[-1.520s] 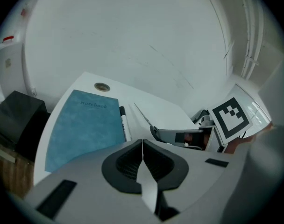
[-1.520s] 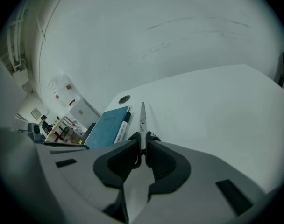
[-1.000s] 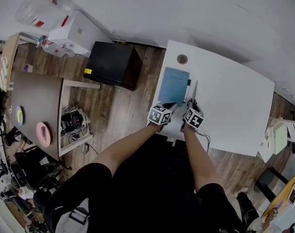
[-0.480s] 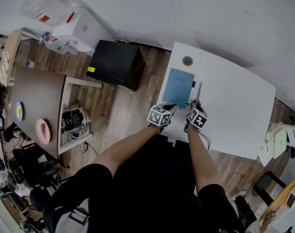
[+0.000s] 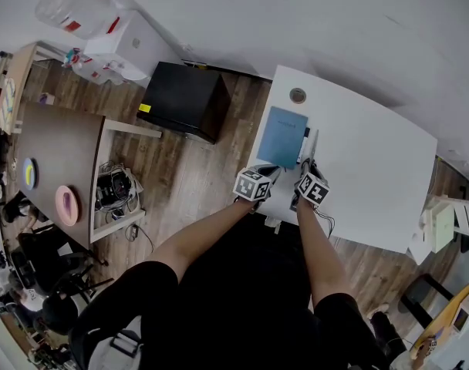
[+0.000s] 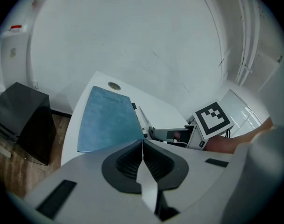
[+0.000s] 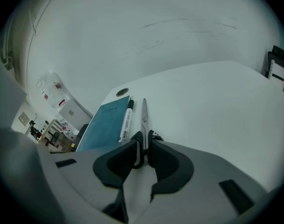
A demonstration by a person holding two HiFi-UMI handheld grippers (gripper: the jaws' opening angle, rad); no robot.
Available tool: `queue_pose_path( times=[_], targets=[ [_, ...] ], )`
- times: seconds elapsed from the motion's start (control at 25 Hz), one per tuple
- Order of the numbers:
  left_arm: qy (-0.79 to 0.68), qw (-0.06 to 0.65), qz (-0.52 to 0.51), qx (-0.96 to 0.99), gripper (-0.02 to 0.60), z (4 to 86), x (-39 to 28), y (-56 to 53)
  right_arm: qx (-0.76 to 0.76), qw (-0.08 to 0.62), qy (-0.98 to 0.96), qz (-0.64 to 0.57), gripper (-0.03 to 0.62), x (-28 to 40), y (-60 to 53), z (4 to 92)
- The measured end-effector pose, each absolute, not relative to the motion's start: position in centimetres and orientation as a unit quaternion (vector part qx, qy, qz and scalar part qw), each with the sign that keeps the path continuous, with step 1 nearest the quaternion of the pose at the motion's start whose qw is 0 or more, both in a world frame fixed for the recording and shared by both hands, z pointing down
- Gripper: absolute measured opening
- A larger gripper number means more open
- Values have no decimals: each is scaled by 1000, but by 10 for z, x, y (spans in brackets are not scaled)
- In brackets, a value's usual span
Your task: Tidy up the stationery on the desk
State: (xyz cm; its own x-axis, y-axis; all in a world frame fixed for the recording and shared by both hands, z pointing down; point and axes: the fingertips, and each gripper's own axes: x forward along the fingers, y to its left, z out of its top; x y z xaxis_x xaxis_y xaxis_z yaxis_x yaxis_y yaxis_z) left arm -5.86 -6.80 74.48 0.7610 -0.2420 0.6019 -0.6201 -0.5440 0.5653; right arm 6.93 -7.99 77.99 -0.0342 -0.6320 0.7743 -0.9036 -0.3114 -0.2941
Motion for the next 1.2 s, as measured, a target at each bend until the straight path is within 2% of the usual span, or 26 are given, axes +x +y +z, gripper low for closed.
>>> queue_pose_path(
  times=[0.4,0.92,1.08,1.2],
  targets=[
    [-255,400,243,846,17,745,-60,-58,658,165,-580,452,140,63,-82,777],
    [-233,384,222,865,17,723,-44,-45,652,121,-610,433,146,67,-54,722],
    [-227,356,210,882,17,703,-37,-29,602,86,-657,445,135,52,-33,696],
    [-251,336,193,887,17,680,-36,-12,573,92,-704,410,79,39,-16,666]
  ],
)
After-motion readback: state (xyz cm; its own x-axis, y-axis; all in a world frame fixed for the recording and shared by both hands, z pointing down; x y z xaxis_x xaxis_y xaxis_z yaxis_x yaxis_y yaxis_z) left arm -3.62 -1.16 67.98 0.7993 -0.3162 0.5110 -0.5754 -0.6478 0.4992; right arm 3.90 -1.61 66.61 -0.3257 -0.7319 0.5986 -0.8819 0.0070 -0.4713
